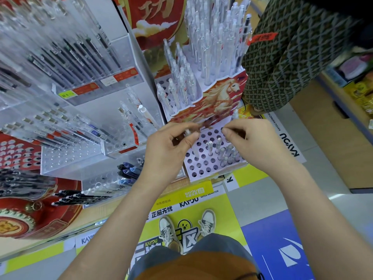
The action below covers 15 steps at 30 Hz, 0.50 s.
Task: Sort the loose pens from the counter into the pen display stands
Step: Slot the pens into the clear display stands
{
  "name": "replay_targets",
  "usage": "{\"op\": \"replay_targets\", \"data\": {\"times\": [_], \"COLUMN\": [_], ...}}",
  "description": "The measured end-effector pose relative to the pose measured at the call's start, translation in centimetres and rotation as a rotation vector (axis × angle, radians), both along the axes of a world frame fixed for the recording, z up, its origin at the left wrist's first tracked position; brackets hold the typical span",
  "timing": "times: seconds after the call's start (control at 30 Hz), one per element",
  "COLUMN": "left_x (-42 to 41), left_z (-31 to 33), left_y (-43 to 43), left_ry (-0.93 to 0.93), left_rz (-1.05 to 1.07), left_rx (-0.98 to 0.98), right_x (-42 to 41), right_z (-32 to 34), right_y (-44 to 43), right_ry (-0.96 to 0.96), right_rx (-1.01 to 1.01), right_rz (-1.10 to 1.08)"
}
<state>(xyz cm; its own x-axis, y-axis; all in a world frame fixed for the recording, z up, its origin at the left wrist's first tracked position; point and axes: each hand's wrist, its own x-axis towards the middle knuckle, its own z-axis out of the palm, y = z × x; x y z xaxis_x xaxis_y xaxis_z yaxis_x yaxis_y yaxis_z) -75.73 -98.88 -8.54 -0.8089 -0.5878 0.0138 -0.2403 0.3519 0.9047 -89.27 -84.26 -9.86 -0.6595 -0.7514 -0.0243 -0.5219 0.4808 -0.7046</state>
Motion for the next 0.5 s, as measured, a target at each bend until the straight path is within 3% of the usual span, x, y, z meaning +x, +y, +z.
{"op": "replay_targets", "data": {"times": [0.3,0.5], "left_x": [-1.0,-0.6], "left_z": [-2.4,-2.6], "left_y": [0.0,0.0], "left_ry": [-0.065,-0.029], "left_rz": [0.023,-0.048], "left_rx": [-0.138,-0.268], "right_x": [0.6,0.3], "right_z": [-0.9,-1.5], "right_y": [0.8,0.6], "right_ry": [-0.033,0.102], "right_rx": [-0.071,-0.028], "right_rz": [-0.041,0.03]}}
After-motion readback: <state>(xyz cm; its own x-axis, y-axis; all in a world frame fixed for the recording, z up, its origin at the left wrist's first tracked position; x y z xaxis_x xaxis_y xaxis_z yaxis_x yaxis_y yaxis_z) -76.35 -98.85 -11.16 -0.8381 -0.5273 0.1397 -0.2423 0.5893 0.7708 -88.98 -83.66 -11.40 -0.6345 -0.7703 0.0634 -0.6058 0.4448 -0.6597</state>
